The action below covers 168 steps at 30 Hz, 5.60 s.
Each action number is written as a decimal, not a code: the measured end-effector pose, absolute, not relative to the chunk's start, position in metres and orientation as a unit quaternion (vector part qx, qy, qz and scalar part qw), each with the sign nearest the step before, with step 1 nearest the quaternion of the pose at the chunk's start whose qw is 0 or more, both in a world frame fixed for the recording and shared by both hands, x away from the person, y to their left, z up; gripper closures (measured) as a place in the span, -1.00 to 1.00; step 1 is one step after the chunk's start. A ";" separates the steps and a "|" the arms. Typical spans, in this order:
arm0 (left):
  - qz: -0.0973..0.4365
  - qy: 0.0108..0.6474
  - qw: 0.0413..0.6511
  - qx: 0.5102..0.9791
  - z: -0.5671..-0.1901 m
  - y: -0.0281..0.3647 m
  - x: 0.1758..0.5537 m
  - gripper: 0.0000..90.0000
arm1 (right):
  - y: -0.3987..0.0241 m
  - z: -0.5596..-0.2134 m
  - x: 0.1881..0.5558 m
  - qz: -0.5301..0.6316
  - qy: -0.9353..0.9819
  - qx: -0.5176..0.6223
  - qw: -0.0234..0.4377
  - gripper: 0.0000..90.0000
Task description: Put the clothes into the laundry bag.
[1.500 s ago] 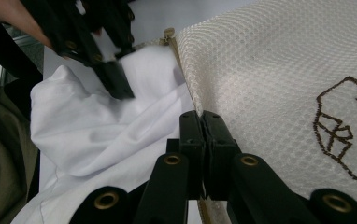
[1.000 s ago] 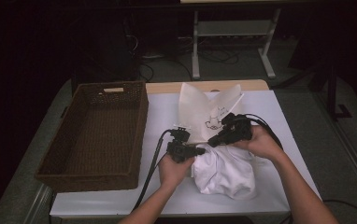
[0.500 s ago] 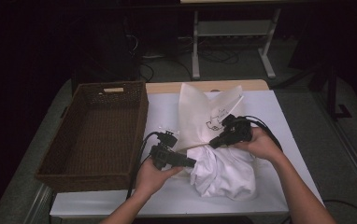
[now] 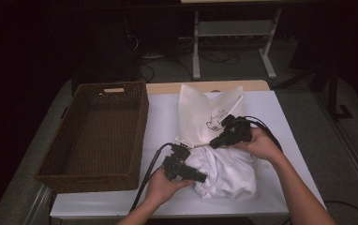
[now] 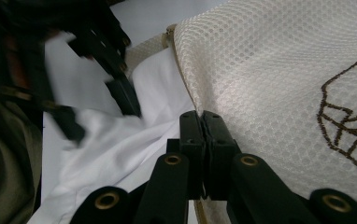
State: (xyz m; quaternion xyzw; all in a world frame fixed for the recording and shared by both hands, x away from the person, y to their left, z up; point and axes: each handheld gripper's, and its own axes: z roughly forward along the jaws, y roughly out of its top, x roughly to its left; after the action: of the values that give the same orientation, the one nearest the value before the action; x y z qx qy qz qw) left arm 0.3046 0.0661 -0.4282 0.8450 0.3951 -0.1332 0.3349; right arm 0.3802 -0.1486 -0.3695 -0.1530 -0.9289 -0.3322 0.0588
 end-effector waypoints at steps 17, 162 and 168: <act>-0.072 0.451 0.410 0.790 -0.430 0.064 0.333 0.81 | -0.153 -0.362 0.376 -0.332 -0.930 -0.149 0.052 0.95; -0.154 0.408 0.418 0.797 -0.413 0.024 0.309 -0.17 | -0.152 -0.368 0.384 -0.335 -0.927 -0.165 0.041 0.93; -0.141 0.441 0.398 0.792 -0.436 0.010 0.326 0.39 | -0.151 -0.367 0.381 -0.330 -0.929 -0.163 0.033 0.93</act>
State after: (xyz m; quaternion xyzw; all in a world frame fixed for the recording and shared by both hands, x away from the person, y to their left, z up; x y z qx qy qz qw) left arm 0.3261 0.0097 -0.4358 0.7921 0.4407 -0.1407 0.3983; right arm 0.3806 -0.1513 -0.3673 -0.1626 -0.9292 -0.3302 0.0332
